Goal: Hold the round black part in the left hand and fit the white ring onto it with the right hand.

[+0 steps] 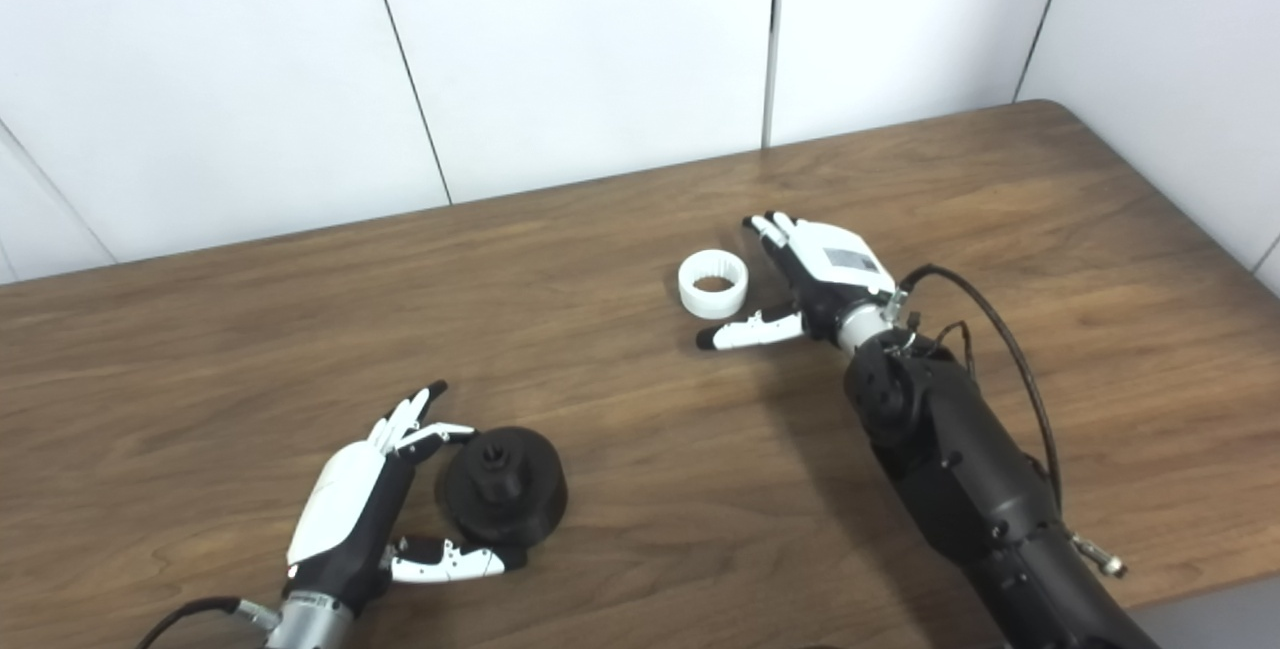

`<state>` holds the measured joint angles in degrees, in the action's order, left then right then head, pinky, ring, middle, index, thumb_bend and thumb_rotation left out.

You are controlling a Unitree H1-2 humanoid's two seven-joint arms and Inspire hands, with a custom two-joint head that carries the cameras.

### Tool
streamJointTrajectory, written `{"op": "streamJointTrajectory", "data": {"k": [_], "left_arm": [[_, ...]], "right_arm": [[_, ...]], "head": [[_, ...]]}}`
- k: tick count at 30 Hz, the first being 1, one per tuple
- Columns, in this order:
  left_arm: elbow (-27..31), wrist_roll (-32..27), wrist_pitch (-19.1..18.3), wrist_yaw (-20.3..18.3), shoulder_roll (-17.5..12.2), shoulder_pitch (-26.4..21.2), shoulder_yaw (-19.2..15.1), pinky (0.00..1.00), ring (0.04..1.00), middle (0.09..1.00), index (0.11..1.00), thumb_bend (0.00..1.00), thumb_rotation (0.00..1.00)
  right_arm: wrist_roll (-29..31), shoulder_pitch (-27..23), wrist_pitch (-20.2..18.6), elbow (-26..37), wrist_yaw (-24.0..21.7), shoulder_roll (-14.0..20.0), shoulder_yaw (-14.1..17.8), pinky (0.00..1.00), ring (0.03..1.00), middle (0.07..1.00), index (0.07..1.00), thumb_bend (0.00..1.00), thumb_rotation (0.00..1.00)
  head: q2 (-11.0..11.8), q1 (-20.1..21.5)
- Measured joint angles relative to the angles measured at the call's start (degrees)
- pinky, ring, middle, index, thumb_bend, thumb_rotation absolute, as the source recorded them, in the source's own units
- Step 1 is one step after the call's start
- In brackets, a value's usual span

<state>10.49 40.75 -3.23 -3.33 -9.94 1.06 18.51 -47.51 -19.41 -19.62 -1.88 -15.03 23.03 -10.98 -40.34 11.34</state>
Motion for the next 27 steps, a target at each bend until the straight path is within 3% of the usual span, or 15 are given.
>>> {"op": "streamJointTrajectory", "data": {"k": [6,23,27], "left_arm": [[0.01,0.02,0.02,0.04,-0.02,0.02,-0.01,1.00,1.000,1.000,0.650,0.97,0.33],[0.32,0.34,-0.07,-0.19,-0.01,0.17,0.03,1.00,1.000,1.000,0.652,0.96,0.35],[0.34,0.49,-0.11,-0.21,0.01,0.17,0.01,1.00,1.000,1.000,0.651,0.96,0.35]], "right_arm": [[-0.24,-0.24,-0.40,-0.77,-0.16,-0.04,-1.14,0.97,1.000,1.000,0.944,1.00,0.66],[0.39,-1.69,0.55,-6.54,8.05,-2.42,-2.06,0.97,1.000,1.000,0.845,0.96,0.60],[1.62,-1.76,1.77,-8.06,12.09,-3.39,-1.82,0.96,0.993,0.970,0.752,0.85,0.47]], "head": [[0.00,-0.26],[-0.44,-1.93],[-0.53,-2.20]]}}
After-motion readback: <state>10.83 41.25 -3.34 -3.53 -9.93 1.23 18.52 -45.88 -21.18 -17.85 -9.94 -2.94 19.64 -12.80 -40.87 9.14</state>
